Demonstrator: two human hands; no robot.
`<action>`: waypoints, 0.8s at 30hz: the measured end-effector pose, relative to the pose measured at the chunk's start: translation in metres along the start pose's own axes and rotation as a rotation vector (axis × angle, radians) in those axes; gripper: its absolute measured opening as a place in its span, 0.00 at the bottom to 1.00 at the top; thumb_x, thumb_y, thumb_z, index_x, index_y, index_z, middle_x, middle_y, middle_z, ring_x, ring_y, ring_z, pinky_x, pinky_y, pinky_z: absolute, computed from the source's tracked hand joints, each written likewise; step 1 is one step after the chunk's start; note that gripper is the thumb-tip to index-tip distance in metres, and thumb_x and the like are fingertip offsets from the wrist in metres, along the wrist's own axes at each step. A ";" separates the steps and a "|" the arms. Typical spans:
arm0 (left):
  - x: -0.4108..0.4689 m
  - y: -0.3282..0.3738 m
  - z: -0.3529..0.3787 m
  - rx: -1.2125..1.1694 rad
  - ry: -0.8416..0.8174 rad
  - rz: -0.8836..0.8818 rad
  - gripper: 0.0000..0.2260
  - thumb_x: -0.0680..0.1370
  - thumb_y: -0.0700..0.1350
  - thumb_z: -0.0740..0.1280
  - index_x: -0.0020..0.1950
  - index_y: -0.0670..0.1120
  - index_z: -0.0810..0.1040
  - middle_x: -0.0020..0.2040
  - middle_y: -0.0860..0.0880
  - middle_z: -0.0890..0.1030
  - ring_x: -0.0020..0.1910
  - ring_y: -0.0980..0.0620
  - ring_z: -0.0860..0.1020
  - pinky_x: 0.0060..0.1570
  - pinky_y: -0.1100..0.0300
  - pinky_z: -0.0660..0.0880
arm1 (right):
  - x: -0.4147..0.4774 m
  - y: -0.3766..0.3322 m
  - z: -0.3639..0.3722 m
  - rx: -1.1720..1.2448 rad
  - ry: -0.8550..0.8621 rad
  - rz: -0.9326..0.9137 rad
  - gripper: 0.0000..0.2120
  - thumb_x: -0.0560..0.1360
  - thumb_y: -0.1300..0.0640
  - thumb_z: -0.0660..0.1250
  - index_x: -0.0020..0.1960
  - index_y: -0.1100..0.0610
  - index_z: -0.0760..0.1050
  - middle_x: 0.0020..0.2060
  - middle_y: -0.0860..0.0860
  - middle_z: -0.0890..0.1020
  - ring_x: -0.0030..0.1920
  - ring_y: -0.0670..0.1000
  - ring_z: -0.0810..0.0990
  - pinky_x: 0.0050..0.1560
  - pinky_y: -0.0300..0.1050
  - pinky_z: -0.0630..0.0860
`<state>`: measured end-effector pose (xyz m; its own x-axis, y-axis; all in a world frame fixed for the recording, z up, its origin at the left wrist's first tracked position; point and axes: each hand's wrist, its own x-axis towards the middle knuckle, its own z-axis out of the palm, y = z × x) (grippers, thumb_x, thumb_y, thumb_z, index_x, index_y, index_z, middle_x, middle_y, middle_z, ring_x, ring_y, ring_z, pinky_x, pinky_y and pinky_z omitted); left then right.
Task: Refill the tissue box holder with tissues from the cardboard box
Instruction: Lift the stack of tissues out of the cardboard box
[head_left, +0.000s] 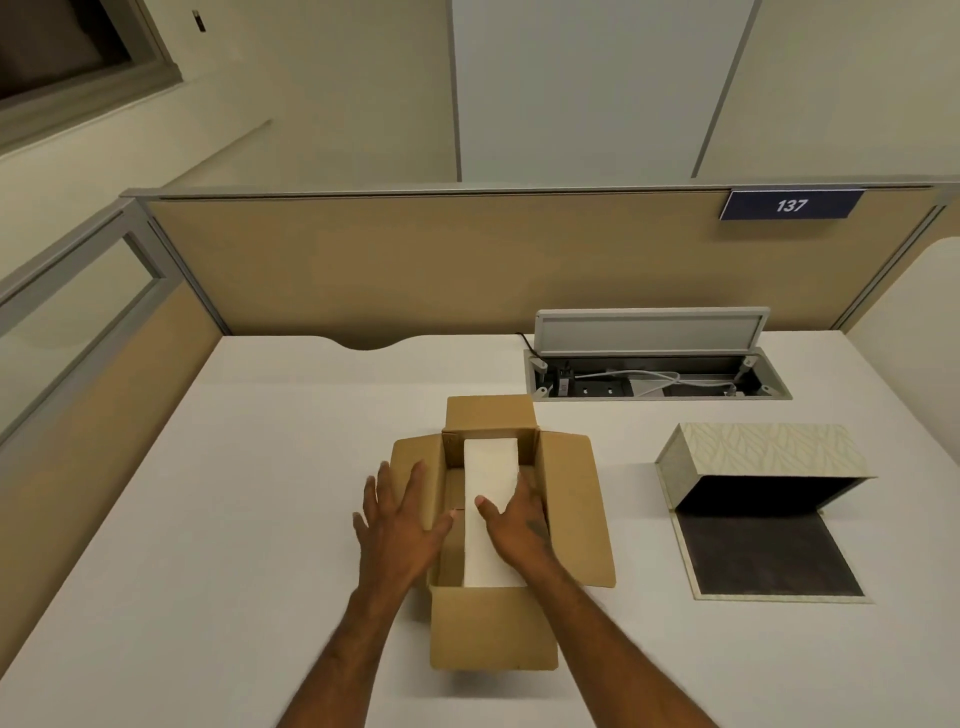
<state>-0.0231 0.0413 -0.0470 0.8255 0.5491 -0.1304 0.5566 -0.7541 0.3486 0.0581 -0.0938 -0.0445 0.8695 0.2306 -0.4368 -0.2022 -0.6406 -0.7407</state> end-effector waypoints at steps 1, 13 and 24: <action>0.001 -0.001 0.002 0.005 -0.001 0.022 0.37 0.73 0.68 0.58 0.77 0.59 0.46 0.80 0.45 0.45 0.78 0.41 0.46 0.71 0.38 0.57 | 0.002 0.002 0.002 0.038 -0.010 0.051 0.37 0.77 0.43 0.64 0.78 0.54 0.49 0.76 0.55 0.62 0.73 0.59 0.65 0.71 0.56 0.66; 0.003 0.004 0.008 0.195 0.055 0.068 0.34 0.75 0.64 0.57 0.78 0.56 0.50 0.79 0.43 0.54 0.75 0.37 0.57 0.61 0.43 0.73 | 0.011 0.008 0.005 0.215 -0.027 0.234 0.30 0.73 0.47 0.71 0.68 0.60 0.66 0.64 0.58 0.76 0.61 0.58 0.77 0.61 0.53 0.77; -0.001 0.007 0.009 0.222 0.088 0.061 0.34 0.74 0.62 0.62 0.77 0.54 0.56 0.77 0.40 0.59 0.74 0.35 0.61 0.55 0.41 0.76 | 0.017 0.004 0.006 0.296 -0.110 0.281 0.27 0.72 0.50 0.73 0.64 0.59 0.66 0.60 0.57 0.76 0.58 0.57 0.78 0.57 0.51 0.79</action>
<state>-0.0191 0.0323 -0.0529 0.8522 0.5223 -0.0310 0.5211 -0.8420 0.1395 0.0690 -0.0876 -0.0578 0.7121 0.1641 -0.6827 -0.5593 -0.4551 -0.6928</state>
